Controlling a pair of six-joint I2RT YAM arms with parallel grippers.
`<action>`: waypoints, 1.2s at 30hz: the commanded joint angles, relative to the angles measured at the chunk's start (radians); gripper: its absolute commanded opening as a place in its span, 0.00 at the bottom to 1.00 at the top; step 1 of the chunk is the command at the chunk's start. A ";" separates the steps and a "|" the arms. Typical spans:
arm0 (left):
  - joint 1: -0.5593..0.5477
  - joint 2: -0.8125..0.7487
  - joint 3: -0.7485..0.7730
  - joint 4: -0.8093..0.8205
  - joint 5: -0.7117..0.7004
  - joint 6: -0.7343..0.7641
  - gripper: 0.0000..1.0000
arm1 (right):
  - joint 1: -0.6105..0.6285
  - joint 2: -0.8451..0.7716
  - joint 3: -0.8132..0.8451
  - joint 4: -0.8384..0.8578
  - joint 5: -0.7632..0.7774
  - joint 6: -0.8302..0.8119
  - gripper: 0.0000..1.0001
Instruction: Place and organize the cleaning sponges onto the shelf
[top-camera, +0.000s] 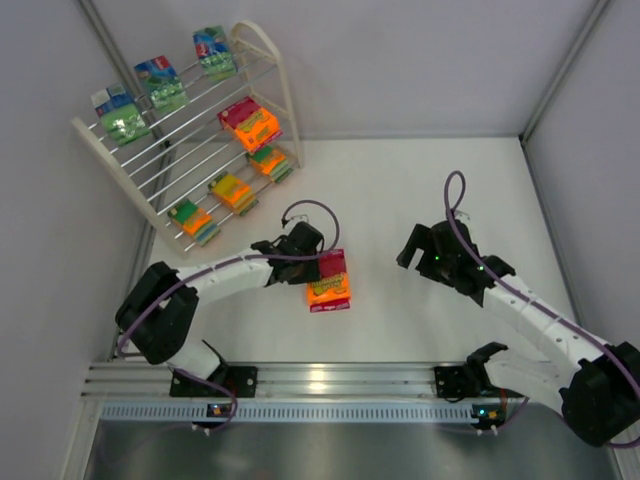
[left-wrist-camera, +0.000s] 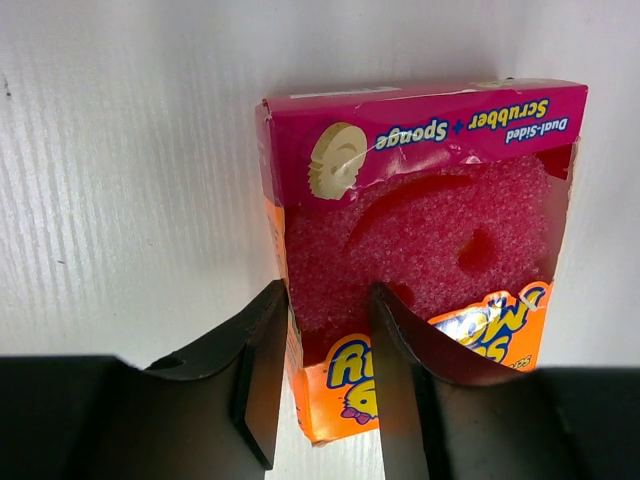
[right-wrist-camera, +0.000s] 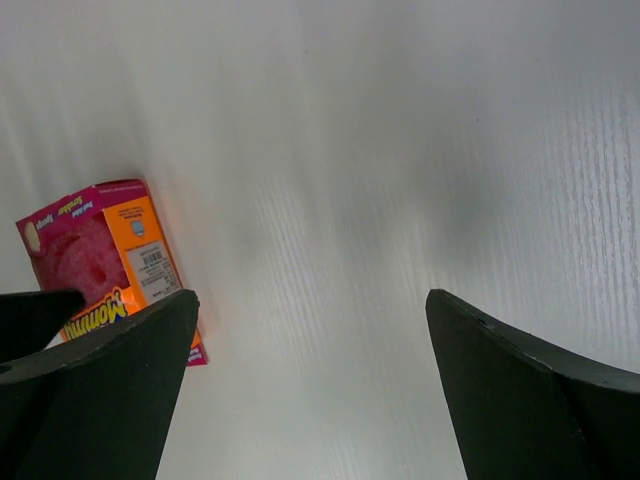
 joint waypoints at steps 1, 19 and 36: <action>0.015 -0.073 0.025 -0.011 -0.020 -0.031 0.37 | -0.011 -0.005 -0.011 0.035 -0.017 0.017 1.00; 0.555 -0.225 0.310 -0.161 -0.038 0.254 0.37 | -0.011 0.004 -0.077 0.139 -0.140 0.034 0.99; 0.816 -0.138 0.502 -0.164 -0.127 0.289 0.36 | -0.007 0.045 -0.092 0.199 -0.196 0.059 0.99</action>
